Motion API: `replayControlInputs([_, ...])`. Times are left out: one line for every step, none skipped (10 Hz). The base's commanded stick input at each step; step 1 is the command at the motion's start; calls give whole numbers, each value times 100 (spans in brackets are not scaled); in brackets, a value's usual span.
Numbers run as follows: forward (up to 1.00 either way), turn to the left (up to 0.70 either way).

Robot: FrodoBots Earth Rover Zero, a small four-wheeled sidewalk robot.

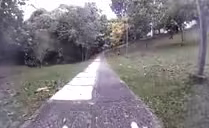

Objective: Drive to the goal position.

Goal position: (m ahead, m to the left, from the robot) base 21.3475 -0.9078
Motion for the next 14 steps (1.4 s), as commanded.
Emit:
replayControlInputs([70, 1])
replayControlInputs([70, 1])
replayControlInputs([70, 1])
replayControlInputs([70, 1])
replayControlInputs([70, 1])
replayControlInputs([70, 1])
replayControlInputs([70, 1])
replayControlInputs([70, 1])
replayControlInputs([70, 1])
replayControlInputs([70, 1])
replayControlInputs([70, 1])
replayControlInputs([70, 1])
replayControlInputs([70, 1])
replayControlInputs([70, 1])
